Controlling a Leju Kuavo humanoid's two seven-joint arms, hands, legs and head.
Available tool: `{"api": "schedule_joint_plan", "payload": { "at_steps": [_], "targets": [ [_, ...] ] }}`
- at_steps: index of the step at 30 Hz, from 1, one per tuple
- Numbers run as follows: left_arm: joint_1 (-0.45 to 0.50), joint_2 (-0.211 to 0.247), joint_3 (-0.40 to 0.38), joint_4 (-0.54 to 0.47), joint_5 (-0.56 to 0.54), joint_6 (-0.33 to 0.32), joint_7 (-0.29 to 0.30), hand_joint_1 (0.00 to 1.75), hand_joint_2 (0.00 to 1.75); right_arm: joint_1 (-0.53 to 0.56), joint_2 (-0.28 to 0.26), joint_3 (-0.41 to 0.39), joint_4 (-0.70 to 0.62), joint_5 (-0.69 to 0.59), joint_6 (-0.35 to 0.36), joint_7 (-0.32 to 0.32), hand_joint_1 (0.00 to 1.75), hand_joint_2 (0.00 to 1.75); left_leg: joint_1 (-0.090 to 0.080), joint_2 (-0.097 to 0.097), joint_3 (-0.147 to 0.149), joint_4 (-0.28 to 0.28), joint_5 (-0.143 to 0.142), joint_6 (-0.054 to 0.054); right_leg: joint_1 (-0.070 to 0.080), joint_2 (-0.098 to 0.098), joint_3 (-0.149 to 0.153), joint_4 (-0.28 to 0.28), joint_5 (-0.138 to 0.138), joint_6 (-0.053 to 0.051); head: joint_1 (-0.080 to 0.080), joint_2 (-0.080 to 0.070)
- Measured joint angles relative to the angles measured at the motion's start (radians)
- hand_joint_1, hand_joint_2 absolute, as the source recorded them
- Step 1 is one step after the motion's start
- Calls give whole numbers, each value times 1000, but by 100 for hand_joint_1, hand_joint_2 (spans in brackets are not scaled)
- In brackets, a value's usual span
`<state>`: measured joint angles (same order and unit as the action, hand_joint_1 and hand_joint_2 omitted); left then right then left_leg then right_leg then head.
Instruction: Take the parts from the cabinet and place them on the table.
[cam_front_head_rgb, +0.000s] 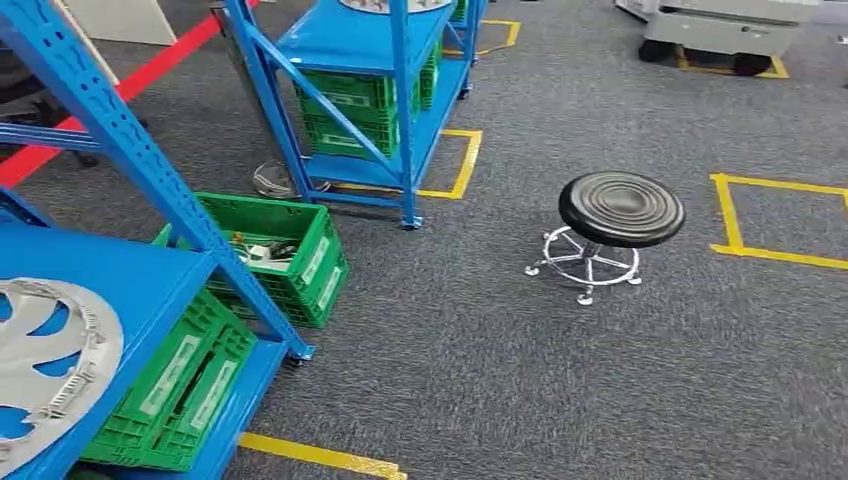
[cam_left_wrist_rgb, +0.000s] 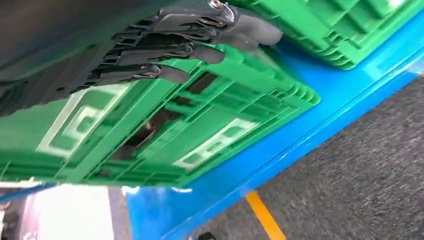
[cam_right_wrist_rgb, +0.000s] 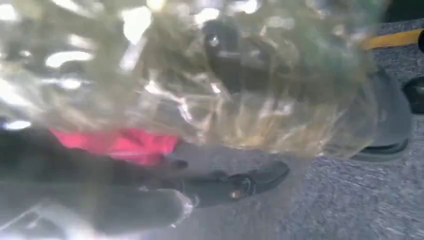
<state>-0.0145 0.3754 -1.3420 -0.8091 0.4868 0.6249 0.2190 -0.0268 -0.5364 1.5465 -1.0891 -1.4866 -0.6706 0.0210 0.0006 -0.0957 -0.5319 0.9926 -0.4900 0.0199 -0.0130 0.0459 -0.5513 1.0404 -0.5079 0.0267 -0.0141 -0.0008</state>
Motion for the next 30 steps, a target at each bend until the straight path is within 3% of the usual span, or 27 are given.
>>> {"api": "schedule_joint_plan", "payload": {
  "at_steps": [1, 3, 5, 6, 7, 8, 10, 11, 12, 13, 14, 15, 16, 17, 20, 21, 22, 23, 25, 26, 27, 28, 30],
  "targets": [
    [-1, -1, 0, 0, 0, 0, 0, 0, 0, -2, 0, 0, 2, 0, -3, 0, 0, 0, -4, -11, -3, 3, -2, -6, -3, 45, 9, -18, -16, -3, -2, 0],
    [-5, 0, -1, 0, 1, 0, 0, 0, 0, -1, 1, 1, 2, 2, -5, -7, 0, 0, 3, -34, -17, 8, 3, -18, -2, 32, 24, -35, -19, -6, -2, 0],
    [0, 1, -4, 0, 2, 0, 0, 0, 0, -3, 1, 2, 3, 3, -6, -5, 0, 0, 7, -59, -22, 5, 6, -29, 1, 9, 26, -38, -16, -17, -2, 0],
    [1, 3, -5, 0, 2, 0, 0, 0, 0, -5, 1, 2, 3, 4, -6, -2, 0, 0, 9, -44, -21, 10, -6, -33, -4, -7, 30, -46, -11, -25, -1, 0],
    [1, 2, -5, 0, 2, 0, 0, 0, 0, -3, 1, 2, 3, 5, -7, 1, 0, 0, 6, 15, -38, 45, -31, -37, -3, -17, 32, -50, -12, -30, -6, 0],
    [-3, 2, -6, 0, 3, 0, 0, 0, 0, -1, 1, 2, 3, 6, -7, 1, 0, 0, 7, 50, -69, 108, -68, -40, -2, -32, 32, -49, -13, -33, -11, 0],
    [-8, 1, -7, 0, 4, -3, -3, 0, 0, 3, 1, 4, 4, 8, -5, 1, 0, 0, 8, 80, -147, 268, -135, -49, 0, -68, 33, -49, -17, -38, -11, 0],
    [-8, 0, -7, 0, 5, -4, -3, 0, 0, 3, 2, 5, 5, 10, -5, 1, 0, 0, 9, 85, -168, 307, -140, -51, 1, -83, 34, -49, -18, -39, -12, 0],
    [-6, 0, -8, 0, 8, -6, -3, 0, 0, 3, 2, 5, 5, 11, -5, 3, 0, 0, 9, 87, -163, 297, -119, -51, 2, -97, 36, -49, -21, -38, -11, 0],
    [-3, 0, -9, 0, 11, -9, -3, 0, 0, 2, 3, 5, 6, 14, -4, 3, 0, 0, 9, 89, -139, 251, -82, -50, 2, -109, 39, -49, -23, -38, -12, 0],
    [-3, 1, -10, 0, 11, -10, -3, 0, 0, 2, 4, 5, 7, 16, -3, 3, 0, 0, 9, 97, -96, 170, -34, -48, 2, -123, 45, -49, -27, -36, -12, 0],
    [-4, 2, -10, 0, 11, -10, -4, 0, 0, 1, 5, 5, 7, 18, 0, 3, 0, 0, 6, 125, -48, 80, 9, -42, 2, -135, 53, -49, -31, -33, -12, 0],
    [-5, 3, -10, 0, 12, -12, -5, 0, 0, 2, 5, 5, 8, 20, 5, 3, 0, 0, -3, 193, -20, 27, 10, -35, 6, -145, 56, -49, -36, -27, -12, 0],
    [-9, 3, -11, 0, 14, -15, -6, 0, 0, 2, 6, 5, 8, 21, 13, 3, 0, 0, -11, 194, -15, 7, 3, -27, 12, -155, 57, -43, -43, -19, -13, 0],
    [-5, 4, -13, 0, 17, -20, -9, 0, 0, -7, 6, 5, 13, 29, 29, 4, 0, 0, -12, 155, -25, 11, 5, -14, 12, -198, 70, -49, -47, -7, -11, 0],
    [-3, 4, -14, 0, 16, -20, -9, 0, 0, -7, 7, 5, 14, 34, 30, 5, 0, 0, -3, 143, -17, 2, 11, -4, 7, -182, 65, -46, -59, 3, -13, 0],
    [-3, 5, -14, 0, 16, -20, -10, 0, 0, -6, 8, 5, 14, 38, 30, 5, 0, 0, -2, 133, -17, 2, 12, -1, 5, -117, 59, -18, -81, 6, -5, 0],
    [-6, 5, -14, 0, 17, -19, -10, 0, 0, -5, 8, 5, 15, 41, 30, 4, 0, 0, -2, 119, -19, 2, 13, 4, 2, -74, 27, 49, -117, 7, -2, 0],
    [-8, 3, -14, 0, 16, -19, -12, 0, 0, -3, 9, 6, 19, 41, 30, 3, 0, 0, -3, 90, -22, 2, 13, 6, 1, -50, -61, 221, -186, 9, 0, 0],
    [-7, 3, -14, 0, 16, -19, -12, 0, 0, -3, 10, 6, 21, 41, 30, 3, 0, 0, -4, 76, -21, 2, 14, 7, 1, -48, -92, 273, -195, 10, 0, 0],
    [-6, 2, -15, 0, 16, -19, -12, 0, 0, -2, 10, 6, 22, 41, 31, 3, 0, 0, -4, 61, -19, 3, 13, 6, 1, -48, -102, 275, -176, 9, -1, 0],
    [-5, 2, -16, 0, 17, -19, -13, 0, 0, -1, 11, 6, 23, 42, 31, 4, 0, 0, -4, 45, -17, 3, 13, 6, 1, -47, -88, 229, -133, 7, 0, 0],
    [-6, 2, -17, 0, 17, -19, -13, 0, 0, -1, 11, 6, 26, 51, 30, 4, 0, 0, -2, 15, -11, 4, 11, 3, -1, -27, -13, 48, -27, 3, 0, 0]
  ]
}}
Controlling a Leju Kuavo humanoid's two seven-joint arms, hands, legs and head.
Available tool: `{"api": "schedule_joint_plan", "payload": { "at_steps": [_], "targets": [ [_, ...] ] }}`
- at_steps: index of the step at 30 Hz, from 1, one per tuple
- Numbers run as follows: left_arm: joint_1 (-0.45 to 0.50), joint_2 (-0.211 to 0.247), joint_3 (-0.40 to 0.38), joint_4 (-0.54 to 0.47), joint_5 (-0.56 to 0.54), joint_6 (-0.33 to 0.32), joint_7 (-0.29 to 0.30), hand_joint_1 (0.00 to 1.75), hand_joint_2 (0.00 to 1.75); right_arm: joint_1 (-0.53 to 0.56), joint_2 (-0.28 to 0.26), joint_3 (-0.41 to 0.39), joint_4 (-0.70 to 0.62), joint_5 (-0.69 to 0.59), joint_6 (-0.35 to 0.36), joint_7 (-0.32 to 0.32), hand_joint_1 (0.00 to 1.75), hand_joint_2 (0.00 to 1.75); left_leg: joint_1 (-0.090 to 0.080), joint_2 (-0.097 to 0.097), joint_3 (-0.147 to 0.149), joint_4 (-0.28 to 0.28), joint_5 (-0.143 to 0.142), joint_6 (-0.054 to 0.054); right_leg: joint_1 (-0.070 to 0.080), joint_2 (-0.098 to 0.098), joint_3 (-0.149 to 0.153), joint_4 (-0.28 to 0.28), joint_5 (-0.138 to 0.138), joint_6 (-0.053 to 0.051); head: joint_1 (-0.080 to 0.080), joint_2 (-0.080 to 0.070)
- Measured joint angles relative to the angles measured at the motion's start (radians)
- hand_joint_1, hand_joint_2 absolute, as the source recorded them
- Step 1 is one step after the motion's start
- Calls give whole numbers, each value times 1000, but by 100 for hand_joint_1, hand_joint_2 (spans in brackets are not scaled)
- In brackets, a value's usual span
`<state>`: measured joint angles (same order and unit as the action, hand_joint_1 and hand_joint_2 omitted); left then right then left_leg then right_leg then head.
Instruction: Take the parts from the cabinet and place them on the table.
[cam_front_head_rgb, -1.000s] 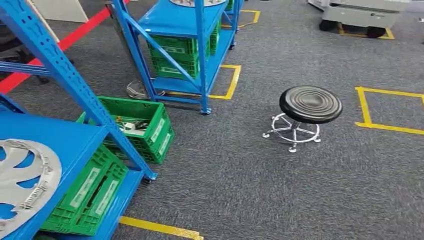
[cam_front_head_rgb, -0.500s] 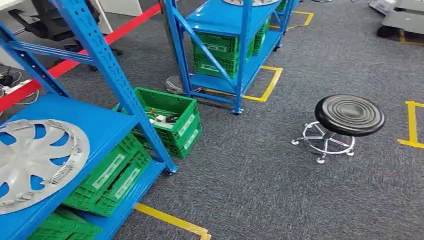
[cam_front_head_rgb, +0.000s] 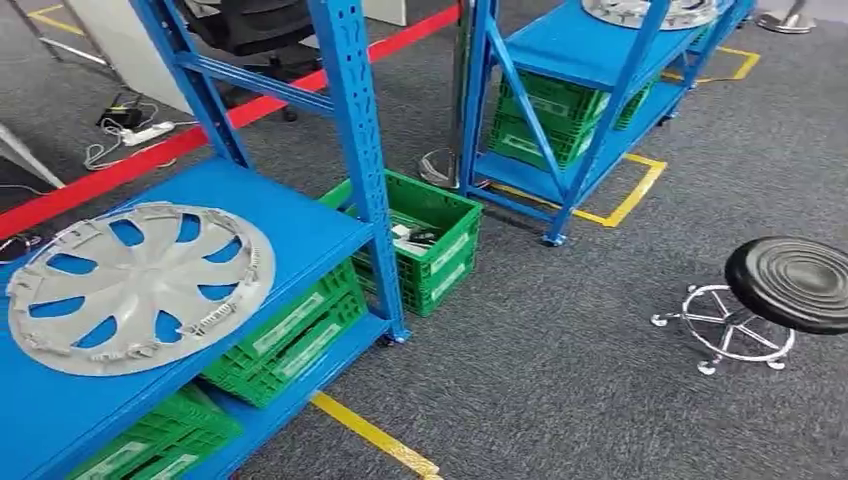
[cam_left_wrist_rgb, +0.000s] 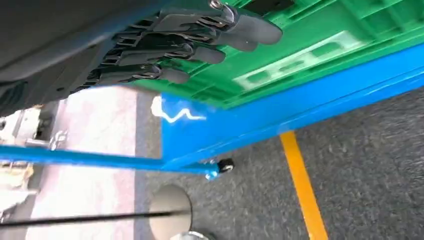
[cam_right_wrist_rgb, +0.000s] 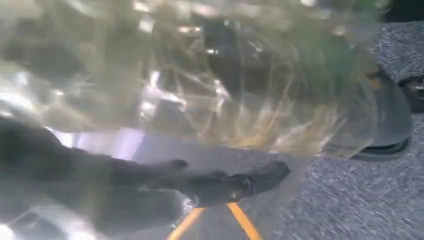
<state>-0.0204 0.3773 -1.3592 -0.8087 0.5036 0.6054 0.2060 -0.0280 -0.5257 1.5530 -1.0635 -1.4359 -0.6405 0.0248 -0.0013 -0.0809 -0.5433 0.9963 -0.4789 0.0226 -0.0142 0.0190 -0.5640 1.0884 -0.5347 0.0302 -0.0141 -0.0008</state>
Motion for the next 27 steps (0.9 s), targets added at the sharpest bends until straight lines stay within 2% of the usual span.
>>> {"api": "schedule_joint_plan", "payload": {
  "at_steps": [1, 2, 3, 5, 6, 7, 8, 9, 10, 11, 12, 13, 14, 15, 16, 17, 18, 20, 21, 22, 23, 24, 25, 26, 27],
  "targets": [
    [0, 0, 0, 0, 0, 0, 0, 0, 0, 0, 0, 0, 1, 5, 0, 0, 0, 0, 1, -11, -1, 0, -1, -3, -4, 47, 25, -59, 12, -3, 1, 0],
    [-3, 0, -1, 0, 0, 0, 0, 0, 0, 0, 0, 0, 2, 12, -1, 0, 0, 0, -4, -25, -6, 7, -2, -10, -8, 74, 33, -80, 4, -4, -1, 0],
    [-2, 0, -1, 0, 0, 0, -1, 0, 0, -1, 0, 0, 3, 20, -2, -8, 0, 0, -1, -34, -13, 5, 2, -16, -5, 61, 38, -77, 3, -7, -2, 0],
    [4, 1, -5, 0, 0, 0, -1, 0, 0, -3, 0, 0, 4, 25, -4, -8, 0, 0, 7, -59, -19, 3, 11, -31, 1, 41, 39, -76, 7, -19, -2, 0],
    [4, 5, -6, 0, 2, 0, -1, 0, 0, -3, 3, 0, 4, 28, -5, -6, 0, 0, 6, -66, -22, 5, 7, -35, -7, 26, 43, -87, 13, -28, 0, 0],
    [5, 2, -6, 0, 2, 0, -1, 0, 0, -2, 4, 0, 5, 30, -7, -4, 0, 0, 2, -4, -27, 21, -10, -39, -5, 13, 47, -91, 14, -32, -4, 0],
    [3, 3, -6, 0, 3, 0, -2, 0, 0, -1, 4, 0, 6, 35, -9, -4, 0, 0, 1, 43, -50, 72, -44, -46, -3, -1, 47, -92, 14, -39, -13, 0],
    [-2, 3, -6, 0, 5, 0, -2, 0, 0, 1, 5, 0, 6, 41, -10, -4, 0, 0, 3, 63, -89, 150, -85, -51, -2, -17, 46, -92, 12, -42, -14, 0],
    [-3, 3, -6, 0, 5, -2, -2, 0, 0, 2, 5, 0, 6, 46, -12, -4, 0, 0, 5, 69, -128, 232, -121, -54, -1, -33, 46, -92, 10, -44, -14, 0],
    [-4, 1, -6, 0, 4, -5, -2, 0, 0, 3, 5, 0, 6, 47, -13, -4, 0, 0, 7, 71, -161, 300, -141, -57, 0, -49, 45, -92, 9, -45, -14, 0],
    [-1, 0, -7, 0, 4, -7, -2, 0, 0, 3, 5, 0, 6, 50, -15, -4, 0, 0, 9, 71, -168, 316, -134, -59, 0, -64, 47, -91, 8, -46, -14, 0],
    [2, 1, -8, 0, 4, -9, -2, 0, 0, 3, 5, 0, 6, 53, -15, -4, 0, 0, 9, 73, -155, 289, -106, -59, 0, -76, 48, -91, 6, -45, -14, 0],
    [3, 1, -8, 0, 4, -9, -2, 0, 0, 2, 6, 0, 6, 57, -15, -4, 0, 0, 9, 77, -120, 225, -63, -57, 1, -88, 52, -91, 4, -44, -15, 0],
    [2, 2, -8, 0, 4, -9, -2, 0, 0, 1, 6, 0, 7, 64, -15, -4, 0, 0, 8, 91, -71, 134, -17, -53, 1, -101, 57, -91, 1, -42, -14, 0],
    [1, 2, -8, 0, 4, -9, -2, 0, 0, 1, 7, 0, 7, 72, -16, -4, 0, 0, 3, 129, -25, 53, 15, -44, 2, -112, 63, -92, -2, -39, -15, 0],
    [-3, 4, -8, 0, 4, -9, -2, 0, 0, 3, 8, 0, 7, 83, -16, -4, 0, 0, -9, 182, -6, 13, 2, -38, 9, -122, 63, -89, -8, -33, -14, 0],
    [-7, 3, -8, 0, 4, -9, -2, 0, 0, 2, 9, 0, 7, 97, -16, -4, 0, 0, -9, 173, -7, 6, 1, -28, 12, -131, 58, -88, -11, -26, -15, 0],
    [-3, 3, -8, 0, 4, -11, -2, 0, 0, -3, 10, 0, 9, 126, -18, -3, 0, 0, -11, 148, -14, 6, 0, -21, 12, -159, 73, -94, -13, -19, -12, 0],
    [-2, 3, -8, 0, 3, -13, -2, 0, 0, -5, 10, 0, 10, 142, -18, -1, 0, 0, -8, 134, -12, -2, 5, -14, 13, -171, 80, -95, -16, -12, -14, 0],
    [0, 3, -8, 0, 2, -15, -2, 0, 0, -6, 10, 0, 11, 150, -19, 2, 0, 0, -1, 125, -5, -9, 11, -7, 9, -126, 73, -85, -29, -3, -12, 0],
    [-3, 3, -9, 0, 1, -16, -1, 0, 0, -4, 11, 0, 11, 154, -19, 3, 0, 0, 1, 115, -6, -9, 12, -1, 6, -63, 58, -50, -53, 0, -6, 0],
    [-7, 3, -9, 0, -1, -16, -1, 0, 0, -3, 11, -1, 12, 155, -20, 0, 0, 0, 1, 100, -9, -9, 13, 0, 4, -34, 21, 25, -93, 2, -3, 0],
    [-9, 0, -8, 0, -3, -16, -1, 0, 0, -1, 11, 0, 14, 155, -21, 0, 0, 0, 1, 87, -11, -9, 13, 2, 3, -24, -24, 117, -133, 4, -3, 0],
    [-9, 0, -9, 0, -3, -16, -1, 0, 0, 0, 12, 0, 15, 156, -21, 0, 0, 0, 1, 72, -11, -9, 13, 2, 4, -21, -66, 195, -158, 4, -3, 0],
    [-8, -2, -9, 0, -3, -16, -1, 0, 0, 1, 13, 0, 16, 157, -21, 2, 0, 0, 1, 57, -10, -8, 13, 2, 4, -21, -90, 231, -157, 4, -3, 0]
  ]
}}
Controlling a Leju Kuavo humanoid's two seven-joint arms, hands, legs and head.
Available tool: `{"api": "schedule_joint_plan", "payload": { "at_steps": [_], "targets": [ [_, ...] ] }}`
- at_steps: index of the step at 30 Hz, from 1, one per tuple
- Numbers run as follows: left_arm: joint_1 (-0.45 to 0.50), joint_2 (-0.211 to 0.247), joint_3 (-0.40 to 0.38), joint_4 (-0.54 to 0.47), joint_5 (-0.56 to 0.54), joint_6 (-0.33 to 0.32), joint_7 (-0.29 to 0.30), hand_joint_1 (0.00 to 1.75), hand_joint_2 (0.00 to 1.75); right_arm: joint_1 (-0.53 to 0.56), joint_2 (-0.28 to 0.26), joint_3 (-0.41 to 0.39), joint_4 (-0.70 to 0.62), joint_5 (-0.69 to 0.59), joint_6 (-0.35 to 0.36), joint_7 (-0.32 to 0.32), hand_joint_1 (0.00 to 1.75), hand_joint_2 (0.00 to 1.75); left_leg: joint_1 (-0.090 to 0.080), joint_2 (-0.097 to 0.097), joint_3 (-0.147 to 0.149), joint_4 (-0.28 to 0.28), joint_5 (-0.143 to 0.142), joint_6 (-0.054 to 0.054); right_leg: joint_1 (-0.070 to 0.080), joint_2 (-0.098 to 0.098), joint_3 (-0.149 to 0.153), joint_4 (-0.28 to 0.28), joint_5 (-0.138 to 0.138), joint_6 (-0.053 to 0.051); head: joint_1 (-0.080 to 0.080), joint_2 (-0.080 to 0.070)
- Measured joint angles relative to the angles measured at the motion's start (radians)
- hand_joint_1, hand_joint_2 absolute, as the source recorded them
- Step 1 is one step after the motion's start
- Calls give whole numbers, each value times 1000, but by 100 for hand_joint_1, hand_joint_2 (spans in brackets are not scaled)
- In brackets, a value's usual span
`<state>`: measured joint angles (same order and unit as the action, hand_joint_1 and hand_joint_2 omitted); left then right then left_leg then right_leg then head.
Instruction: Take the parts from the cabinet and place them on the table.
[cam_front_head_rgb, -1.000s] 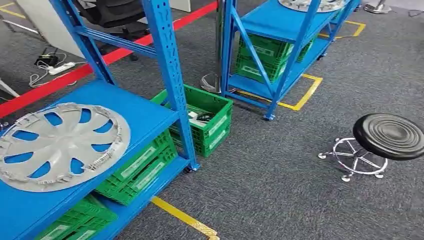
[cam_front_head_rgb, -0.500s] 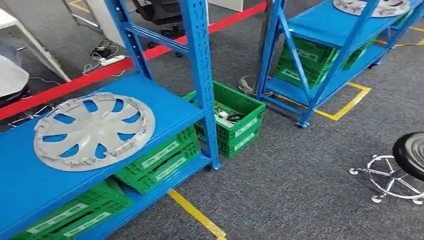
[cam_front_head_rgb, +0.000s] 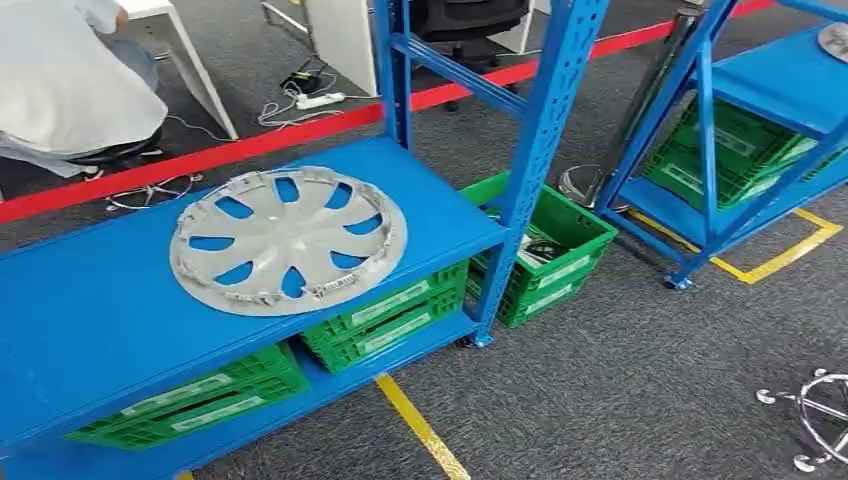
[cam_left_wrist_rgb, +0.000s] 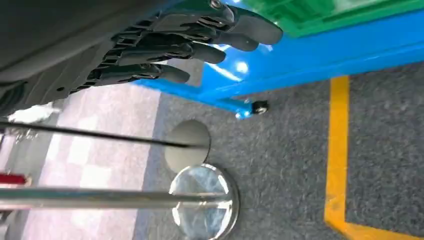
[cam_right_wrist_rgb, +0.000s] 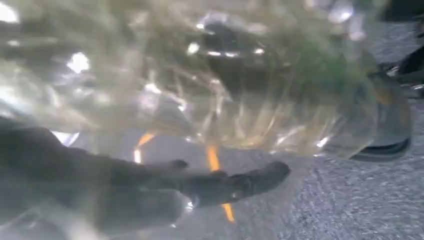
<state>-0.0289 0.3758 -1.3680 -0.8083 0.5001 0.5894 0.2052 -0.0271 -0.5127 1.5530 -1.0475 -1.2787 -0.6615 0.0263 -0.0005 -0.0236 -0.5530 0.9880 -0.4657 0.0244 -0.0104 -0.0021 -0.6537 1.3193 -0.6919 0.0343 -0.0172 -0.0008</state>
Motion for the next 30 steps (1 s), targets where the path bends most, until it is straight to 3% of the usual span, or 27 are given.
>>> {"api": "schedule_joint_plan", "payload": {
  "at_steps": [1, 2, 3, 4, 5, 9, 10, 11, 12, 14, 15, 16, 17, 18, 19, 20, 21, 23, 24, 25, 26, 27, 28, 29, 30],
  "targets": [
    [2, 0, 0, 0, 0, 0, 0, 0, 0, 2, 0, 0, 1, 0, 0, 1, 0, 0, 0, -15, 2, 0, 0, 0, 0, 0, 1, -16, 26, 0, 0, 0],
    [2, -1, 0, 0, 0, 0, 0, 0, 0, 3, 1, 1, 2, 1, 0, 1, 0, 0, 1, -30, 4, 1, -1, -1, -2, 1, 21, -72, 71, -1, 0, 0],
    [2, -2, 0, 0, 0, 0, 0, 0, 0, 3, 1, 2, 2, 1, 0, 1, 0, 0, 2, -45, 7, 1, -2, -3, -4, 9, 59, -163, 127, -1, 0, 0],
    [1, -3, 0, 0, 0, 0, 0, 0, 0, 3, 1, 2, 2, 3, 0, 1, 0, 0, 4, -59, 9, 2, -4, -7, -9, 41, 102, -263, 178, 0, 1, 0],
    [0, -2, 0, 1, 0, 0, 0, 0, 0, 3, 2, 2, 3, 3, -1, 1, 0, 0, -1, -70, 6, 6, -6, -14, -12, 92, 116, -295, 164, -1, 2, 0],
    [5, -2, -1, 4, 0, -11, 0, 0, 0, 1, 2, 4, 4, 3, -5, 1, 0, 0, 6, -117, -11, 11, 3, -33, -8, 56, 128, -305, 166, -22, -1, 0],
    [6, 0, -1, 4, 0, -11, 0, 0, 0, 1, 3, 4, 4, 3, -6, 5, 0, 0, 8, -103, -14, 17, -6, -38, -14, 41, 130, -311, 170, -29, 0, 0],
    [5, -2, -1, 4, 0, -10, 0, 0, 0, 2, 3, 4, 4, 4, -6, 10, 0, 0, 1, -42, -25, 44, -27, -44, -12, 31, 133, -312, 168, -35, -7, 0],
    [1, -2, -1, 4, 0, -10, 0, 0, 0, 3, 3, 4, 4, 4, -7, 10, 0, 0, 2, -6, -55, 106, -64, -49, -10, 16, 133, -312, 166, -41, -11, 0],
    [-3, -3, -1, 4, 0, -10, 0, 0, 0, 7, 3, 5, 4, 4, -8, 10, 0, 0, 4, 13, -135, 271, -136, -53, -6, -17, 133, -312, 163, -46, -12, 0],
    [-3, -4, -1, 4, 0, -10, 0, 0, 0, 7, 3, 6, 4, 4, -10, 10, 0, 0, 5, 15, -160, 322, -146, -53, -4, -32, 134, -312, 161, -48, -12, 0],
    [1, -5, -1, 4, 0, -10, 0, 0, 0, 7, 3, 5, 4, 4, -12, 10, 0, 0, 5, 16, -159, 320, -130, -52, -3, -45, 137, -312, 159, -48, -12, 0],
    [4, -4, -2, 4, 0, -10, 0, 0, 0, 7, 3, 5, 4, 5, -16, 10, 0, 0, 4, 17, -139, 278, -94, -48, -1, -57, 140, -312, 156, -48, -13, 0],
    [5, -3, -2, 4, 0, -10, 0, 0, 0, 7, 3, 5, 4, 6, -18, 10, 0, 0, 3, 24, -98, 199, -46, -41, 1, -70, 146, -312, 153, -47, -12, 0],
    [5, -3, -2, 4, 0, -10, 0, 0, 0, 6, 4, 5, 4, 6, -18, 10, 0, 0, -1, 43, -48, 106, -2, -32, 3, -83, 153, -313, 148, -46, -12, 0],
    [4, -1, -2, 4, 2, -10, 0, 0, 0, 6, 4, 6, 4, 6, -20, 10, 0, 0, -14, 107, -16, 44, 2, -19, 5, -94, 154, -313, 144, -45, -11, 0],
    [-1, -1, -2, 4, 2, -10, 0, 0, 0, 7, 4, 5, 3, 6, -22, 10, 0, 0, -23, 122, -6, 22, -11, -15, 12, -105, 152, -311, 135, -37, -13, 0],
    [-1, -1, -1, 4, 3, -9, 0, 0, 0, 2, 4, 5, 3, 7, -24, 10, 0, 0, -22, 97, -11, 24, -12, -13, 12, -131, 155, -316, 132, -29, -12, 0],
    [3, -1, -1, 4, 8, -9, 0, 0, 0, 1, 4, 5, 2, 7, -27, 16, 0, 0, -22, 83, -13, 22, -11, -10, 12, -146, 174, -320, 131, -25, -12, 0],
    [5, -1, -1, 4, 11, -9, 0, 0, 0, -2, 4, 5, 2, 8, -29, 16, 0, 0, -12, 69, -5, 10, -2, 0, 13, -144, 173, -317, 124, -18, -14, 0],
    [7, -1, -1, 4, 16, -9, 0, 0, 0, -2, 5, 5, 2, 8, -30, 19, 0, 0, -10, 60, -3, 8, 0, 2, 7, -75, 164, -296, 108, -11, -8, 0],
    [6, -1, -1, 4, 18, -9, 0, 0, 0, -1, 5, 5, 0, 8, -31, 18, 0, 0, -8, 47, -5, 8, 1, 5, 5, -30, 138, -243, 76, -9, -6, 0],
    [4, -2, 0, 4, 20, -9, 0, 0, 0, 1, 5, 6, 0, 8, -34, 17, 0, 0, -7, 33, -5, 8, 1, 6, 2, -9, 97, -157, 36, -6, -5, 0],
    [3, -5, 0, 5, 23, -8, -2, 0, 0, 1, 4, 7, 0, 8, -35, 17, 0, 0, -7, 18, -5, 8, 0, 7, 1, -1, 50, -68, 3, -3, -6, 0],
    [4, -5, 0, 5, 26, -8, -2, 0, 0, 2, 5, 7, 0, 9, -36, 17, 0, 0, -7, 5, -5, 8, 0, 7, 1, 0, 15, -11, -8, -1, -5, 0]
  ]
}}
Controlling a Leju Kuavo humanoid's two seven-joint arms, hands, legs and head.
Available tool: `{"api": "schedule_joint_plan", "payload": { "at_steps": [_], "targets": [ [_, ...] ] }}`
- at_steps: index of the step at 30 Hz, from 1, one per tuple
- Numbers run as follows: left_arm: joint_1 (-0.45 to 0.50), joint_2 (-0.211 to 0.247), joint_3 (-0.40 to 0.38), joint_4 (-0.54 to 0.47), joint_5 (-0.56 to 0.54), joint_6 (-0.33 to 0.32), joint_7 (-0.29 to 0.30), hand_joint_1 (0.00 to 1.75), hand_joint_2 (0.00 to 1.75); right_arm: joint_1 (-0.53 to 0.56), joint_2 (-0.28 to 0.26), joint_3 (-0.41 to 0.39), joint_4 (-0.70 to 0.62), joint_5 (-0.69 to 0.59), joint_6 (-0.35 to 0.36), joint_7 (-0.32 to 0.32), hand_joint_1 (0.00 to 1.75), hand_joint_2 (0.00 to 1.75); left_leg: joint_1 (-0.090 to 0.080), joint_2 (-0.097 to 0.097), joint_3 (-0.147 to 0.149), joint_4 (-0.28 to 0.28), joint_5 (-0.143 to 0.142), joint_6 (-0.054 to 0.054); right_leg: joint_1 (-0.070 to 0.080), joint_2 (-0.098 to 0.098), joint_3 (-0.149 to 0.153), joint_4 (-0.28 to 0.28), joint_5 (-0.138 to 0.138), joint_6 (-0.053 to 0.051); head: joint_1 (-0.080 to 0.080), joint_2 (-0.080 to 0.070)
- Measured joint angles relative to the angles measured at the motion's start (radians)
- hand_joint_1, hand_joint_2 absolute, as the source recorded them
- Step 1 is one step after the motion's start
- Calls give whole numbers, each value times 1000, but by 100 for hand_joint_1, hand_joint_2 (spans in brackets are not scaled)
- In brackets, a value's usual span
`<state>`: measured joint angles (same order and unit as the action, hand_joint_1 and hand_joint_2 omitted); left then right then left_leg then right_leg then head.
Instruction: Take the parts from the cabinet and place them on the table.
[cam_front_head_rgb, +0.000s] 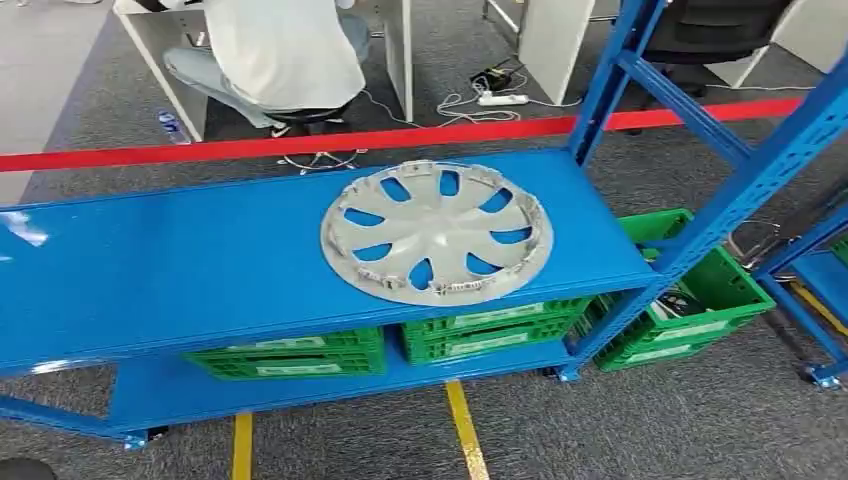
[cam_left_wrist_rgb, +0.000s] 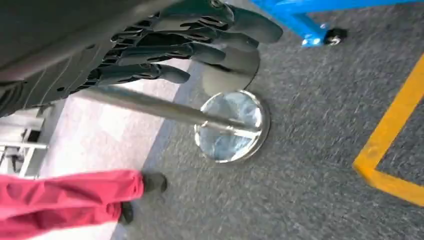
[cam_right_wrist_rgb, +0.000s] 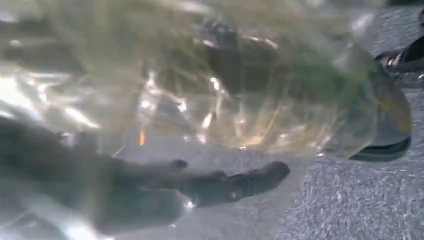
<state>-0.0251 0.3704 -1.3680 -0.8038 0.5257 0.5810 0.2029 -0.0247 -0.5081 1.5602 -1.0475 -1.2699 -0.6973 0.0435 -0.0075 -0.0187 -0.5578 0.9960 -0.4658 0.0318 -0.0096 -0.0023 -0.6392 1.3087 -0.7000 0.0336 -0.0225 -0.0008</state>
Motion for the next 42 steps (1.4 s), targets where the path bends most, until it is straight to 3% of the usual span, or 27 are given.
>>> {"api": "schedule_joint_plan", "payload": {
  "at_steps": [2, 4, 5, 6, 9, 10, 12, 13, 15, 16, 17, 19, 20, 21, 25, 26, 27, 28, 30, 31, 33, 35, 36, 38, 39, 41, 42],
  "targets": [
    [2, -2, 0, 0, 8, 0, -2, 0, 0, 3, 0, 1, 0, 2, 0, 0, 0, 0, 1, -31, 4, 0, -1, -1, -2, 1, -11, -22, 53, 2, 0, 0],
    [3, -2, 1, 0, 8, 0, -2, 0, 0, 3, 0, 2, 0, 3, 0, 1, 0, 0, 5, -61, 11, 1, -5, -7, -6, 18, 56, -191, 160, 3, 0, 0],
    [3, -2, 2, 0, 8, 1, -2, 0, 0, 4, 0, 2, 0, 3, 0, 1, 0, 0, 5, -73, 12, 2, -8, -12, -13, 63, 84, -266, 192, 4, 1, 0],
    [0, -2, 2, 0, 8, 2, -3, 0, 0, 5, 0, 2, 0, 3, 0, 1, 0, 0, 0, -88, 5, 12, -11, -19, -19, 115, 95, -289, 179, 3, 4, 0],
    [5, -2, 3, 0, 8, 3, -4, 0, 0, 2, 0, 2, -1, 3, 0, -7, 0, 0, 10, -123, -7, 9, -1, -38, -9, 81, 103, -286, 178, -18, 1, 0],
    [6, 0, 3, 0, 8, 3, -4, 0, 0, 2, 1, 2, -2, 3, 0, -7, 0, 0, 9, -139, -10, 10, -2, -42, -16, 65, 106, -292, 182, -24, 2, 0],
    [6, -1, 3, 0, 8, 3, -5, 0, 0, 2, 0, 2, -3, 4, 0, -2, 0, 0, 5, -38, -35, 70, -47, -53, -15, 35, 112, -296, 180, -39, -10, 0],
    [2, -1, 4, 1, 8, 3, -5, 0, 0, 4, 0, 2, -3, 4, 0, -2, 0, 0, 6, -7, -70, 141, -84, -59, -13, 19, 113, -296, 179, -42, -11, 0],
    [0, -3, 4, 1, 8, 3, -5, 0, 0, 7, 0, 3, -3, 4, 0, -2, 0, 0, 11, 10, -148, 296, -145, -65, -10, -15, 115, -296, 174, -45, -11, 0],
    [2, -4, 4, 1, 8, 3, -5, 0, 0, 7, 0, 3, -3, 4, 0, -2, 0, 0, 13, 11, -162, 323, -143, -67, -9, -31, 117, -296, 171, -45, -11, 0],
    [5, -5, 4, 1, 8, 3, -5, 0, 0, 7, 0, 3, -3, 4, 0, -2, 0, 0, 14, 11, -153, 305, -117, -67, -9, -44, 120, -296, 168, -45, -11, 0],
    [7, -3, 5, 1, 12, 3, -5, 0, 0, 5, 0, 3, -3, 5, 0, -2, 0, 0, 12, 26, -72, 148, -21, -58, -7, -71, 132, -296, 161, -42, -11, 0],
    [7, -3, 5, 1, 17, 3, -6, 0, 0, 5, 0, 3, -3, 6, 0, -2, 0, 0, 7, 64, -26, 63, 15, -48, -7, -81, 138, -296, 157, -39, -11, 0],
    [4, -2, 6, 1, 20, 3, -9, 0, 0, 6, 1, 2, -3, 6, 0, -2, 0, 0, -6, 114, -8, 29, -5, -43, -2, -92, 132, -297, 151, -34, -10, 0],
    [9, -2, 8, 2, 34, 4, -28, 0, 0, -2, 0, 2, -4, 3, 0, 2, 0, 0, -9, 71, -8, 14, -6, -22, 2, -139, 166, -309, 142, -13, -12, 0],
    [10, -4, 8, 2, 35, 4, -33, 0, 0, -3, 0, 2, -5, -1, 0, 3, 0, 0, 3, 59, 2, 2, 2, -14, -2, -128, 157, -304, 131, -6, -14, 0],
    [11, -4, 8, 3, 38, 6, -40, 0, 0, -2, 0, 2, -6, -6, 0, 3, 0, 0, 3, 49, 2, 1, 4, -9, -3, -58, 148, -269, 107, -3, -4, 0],
    [9, -5, 9, 5, 42, 8, -45, 0, 0, -1, 0, 2, -6, -11, 0, 1, 0, 0, 4, 36, 0, 1, 4, -5, -4, -22, 115, -201, 70, -1, -2, 0],
    [8, -10, 9, 8, 47, 10, -53, 0, 0, 1, 0, 2, -6, -21, 0, -2, 0, 0, 4, 9, 0, 1, 3, -3, -4, 0, 25, -31, 5, 2, -1, 0],
    [8, -11, 9, 9, 48, 10, -54, 0, 0, 2, 0, 2, -6, -24, 0, -1, 0, 0, 3, -6, 1, 2, 3, -2, -4, 1, -7, 18, 1, 2, -1, 0],
    [9, -13, 9, 9, 49, 13, -55, 0, 0, 6, 0, 3, -6, -32, 0, -1, 0, 0, 4, -24, 5, 2, 0, -2, -4, 1, -3, -38, 72, 2, 0, 0],
    [11, -14, 9, 9, 50, 16, -54, 0, 0, 5, 0, 2, -6, -55, 0, -1, 0, 0, 6, -41, 17, 3, -7, -9, -7, 2, 68, -217, 182, 1, 0, 0],
    [13, -13, 9, 10, 50, 17, -54, 0, 0, 4, 0, 0, -8, -67, 0, -1, 0, 0, 3, -47, 17, 4, -12, -16, -9, 12, 90, -269, 189, 2, 3, 0],
    [13, -13, 8, 11, 53, 22, -55, 0, 0, 2, 0, -3, -13, -79, 0, -11, 0, 0, -3, -51, 9, 16, -15, -22, -12, 20, 100, -291, 189, -9, 0, 0],
    [14, -12, 8, 13, 54, 25, -56, 0, 0, 3, 0, -3, -15, -86, 1, -10, 0, 0, -3, -51, 9, 16, -14, -7, -11, 21, 98, -291, 189, -8, 0, 0],
    [14, -11, 8, 15, 56, 29, -59, 0, 0, 8, 0, -3, -17, -103, 2, -10, 0, 0, -3, -51, 10, 14, -13, 2, -9, 21, 99, -291, 189, -9, -3, 0],
    [12, -12, 8, 16, 56, 31, -59, 0, 175, 8, 0, -3, -17, -111, 2, -10, 0, 0, -3, -50, 12, 11, -11, 4, -8, 22, 99, -291, 188, -10, -2, 0]
  ]
}}
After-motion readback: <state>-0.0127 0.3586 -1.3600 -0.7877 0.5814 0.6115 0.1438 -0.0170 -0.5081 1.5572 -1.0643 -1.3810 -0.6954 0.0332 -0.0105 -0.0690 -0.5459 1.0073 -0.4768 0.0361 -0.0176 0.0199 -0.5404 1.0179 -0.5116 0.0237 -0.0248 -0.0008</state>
